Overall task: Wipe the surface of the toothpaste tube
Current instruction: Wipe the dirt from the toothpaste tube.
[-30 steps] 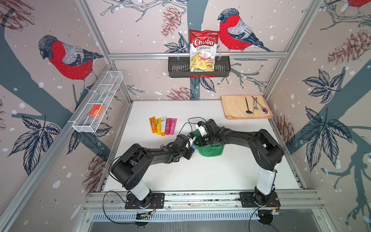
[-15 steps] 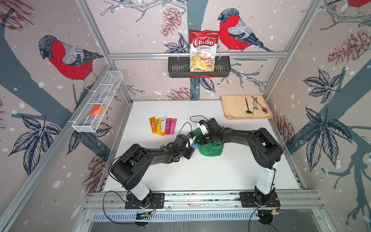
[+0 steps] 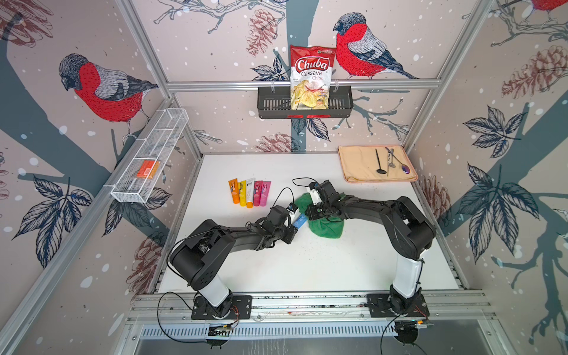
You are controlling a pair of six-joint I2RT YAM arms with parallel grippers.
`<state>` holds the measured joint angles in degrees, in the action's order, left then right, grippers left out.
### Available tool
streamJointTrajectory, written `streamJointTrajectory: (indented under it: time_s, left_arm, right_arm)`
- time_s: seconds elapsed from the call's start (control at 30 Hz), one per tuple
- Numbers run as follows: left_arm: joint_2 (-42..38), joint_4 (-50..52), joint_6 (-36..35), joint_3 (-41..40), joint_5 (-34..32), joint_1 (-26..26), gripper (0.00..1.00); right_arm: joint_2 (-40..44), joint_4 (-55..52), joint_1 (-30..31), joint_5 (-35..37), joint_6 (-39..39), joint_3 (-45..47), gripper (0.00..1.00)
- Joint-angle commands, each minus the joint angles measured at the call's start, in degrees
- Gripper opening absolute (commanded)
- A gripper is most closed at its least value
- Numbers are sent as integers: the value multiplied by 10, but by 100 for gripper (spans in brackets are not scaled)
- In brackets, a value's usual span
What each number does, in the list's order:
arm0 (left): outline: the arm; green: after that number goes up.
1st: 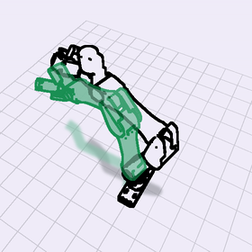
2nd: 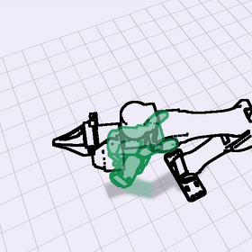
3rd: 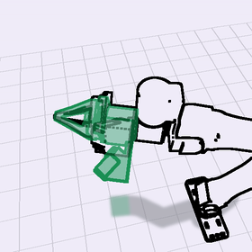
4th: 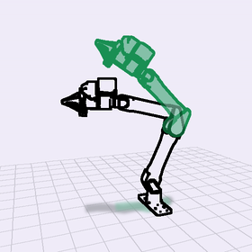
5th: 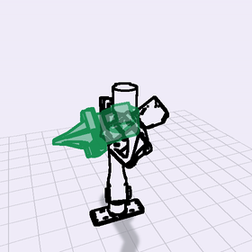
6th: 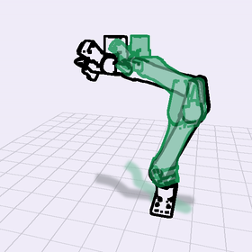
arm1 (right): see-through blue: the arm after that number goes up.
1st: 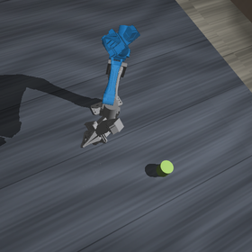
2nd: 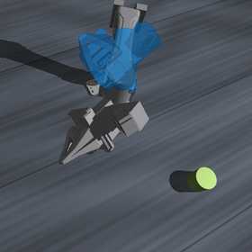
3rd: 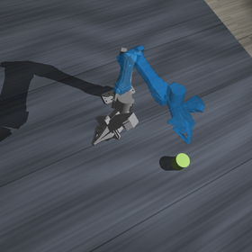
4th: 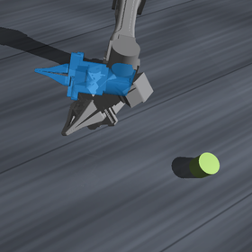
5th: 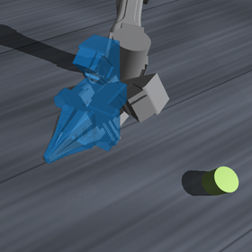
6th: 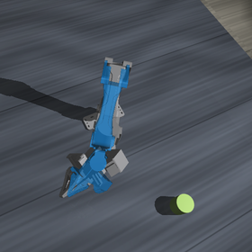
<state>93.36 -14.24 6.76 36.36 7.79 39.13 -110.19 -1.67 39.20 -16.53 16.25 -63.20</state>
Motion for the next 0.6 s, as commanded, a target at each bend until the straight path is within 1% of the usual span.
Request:
streamJointTrajectory:
  time_s: [0.0,0.17,0.23,0.3,0.4,0.5,0.57]
  left_arm:
    - [7,-17,-10,9,8,1,12]
    - [25,-64,-12,12,13,1,11]
    - [31,-69,-16,14,13,0,10]
    - [27,-80,-18,7,13,0,10]
    - [20,-89,-18,-3,13,0,11]
    - [20,-90,-20,-5,13,0,11]
    - [21,-91,-20,-5,14,0,11]
  right_arm:
    - [-2,11,20,-117,9,16,0]
    - [28,66,25,-192,27,48,0]
    - [35,85,25,-213,32,59,0]
    - [31,93,24,-220,33,65,0]
    - [10,92,19,-211,35,63,0]
    - [-1,74,19,-181,30,56,0]
    - [1,54,17,-150,26,54,0]
